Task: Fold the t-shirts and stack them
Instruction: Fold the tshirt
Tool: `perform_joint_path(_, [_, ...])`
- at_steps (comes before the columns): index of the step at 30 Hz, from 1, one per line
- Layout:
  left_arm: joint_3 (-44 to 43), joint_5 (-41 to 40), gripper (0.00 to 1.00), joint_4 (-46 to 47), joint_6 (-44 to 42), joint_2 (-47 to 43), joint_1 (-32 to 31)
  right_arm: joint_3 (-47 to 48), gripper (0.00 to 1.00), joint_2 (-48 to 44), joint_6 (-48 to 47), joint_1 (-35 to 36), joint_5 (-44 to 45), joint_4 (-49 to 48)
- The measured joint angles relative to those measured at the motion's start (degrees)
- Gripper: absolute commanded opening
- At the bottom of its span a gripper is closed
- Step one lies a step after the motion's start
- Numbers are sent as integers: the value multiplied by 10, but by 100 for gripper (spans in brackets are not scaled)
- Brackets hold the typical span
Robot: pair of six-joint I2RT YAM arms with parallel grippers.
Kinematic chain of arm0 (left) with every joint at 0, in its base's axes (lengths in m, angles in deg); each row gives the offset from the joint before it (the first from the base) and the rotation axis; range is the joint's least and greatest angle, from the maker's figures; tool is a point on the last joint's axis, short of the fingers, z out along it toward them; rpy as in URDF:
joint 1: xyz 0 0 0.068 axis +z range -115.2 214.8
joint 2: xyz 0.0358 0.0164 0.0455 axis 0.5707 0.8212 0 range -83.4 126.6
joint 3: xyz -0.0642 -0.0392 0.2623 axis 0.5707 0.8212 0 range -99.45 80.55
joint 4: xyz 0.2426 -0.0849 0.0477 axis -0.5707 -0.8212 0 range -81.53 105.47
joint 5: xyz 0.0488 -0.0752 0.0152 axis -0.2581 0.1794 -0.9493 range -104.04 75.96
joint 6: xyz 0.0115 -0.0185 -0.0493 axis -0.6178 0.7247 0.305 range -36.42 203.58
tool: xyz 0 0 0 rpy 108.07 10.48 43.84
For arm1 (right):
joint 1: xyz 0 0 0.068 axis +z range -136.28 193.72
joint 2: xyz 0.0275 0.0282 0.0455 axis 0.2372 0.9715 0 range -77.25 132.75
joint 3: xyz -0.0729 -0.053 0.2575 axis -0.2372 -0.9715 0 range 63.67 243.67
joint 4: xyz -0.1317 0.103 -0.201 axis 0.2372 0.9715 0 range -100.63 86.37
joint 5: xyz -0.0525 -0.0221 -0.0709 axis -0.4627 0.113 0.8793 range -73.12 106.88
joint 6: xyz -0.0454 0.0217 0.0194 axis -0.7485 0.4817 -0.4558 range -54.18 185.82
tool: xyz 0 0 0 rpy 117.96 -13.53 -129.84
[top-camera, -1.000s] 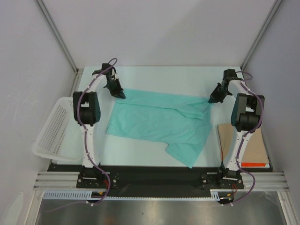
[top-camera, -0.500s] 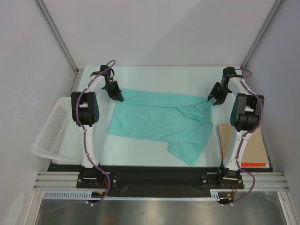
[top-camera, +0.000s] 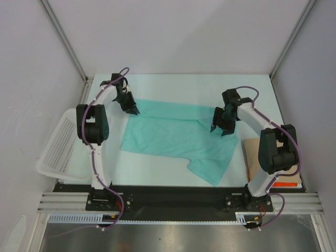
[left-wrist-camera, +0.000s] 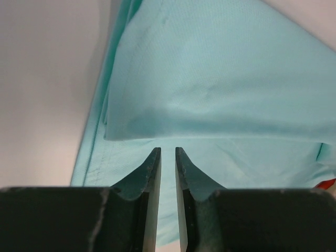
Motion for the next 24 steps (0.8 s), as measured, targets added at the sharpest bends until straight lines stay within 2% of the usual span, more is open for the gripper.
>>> perform_joint_path(9, [37, 10, 21, 9, 0, -10, -10, -70, 65, 16, 31, 54, 70, -95])
perform_joint_path(15, [47, 11, 21, 11, 0, -15, -10, -71, 64, 53, 40, 52, 122, -131])
perform_joint_path(24, [47, 5, 20, 10, -4, -17, -10, 10, 63, 95, 42, 31, 142, -135])
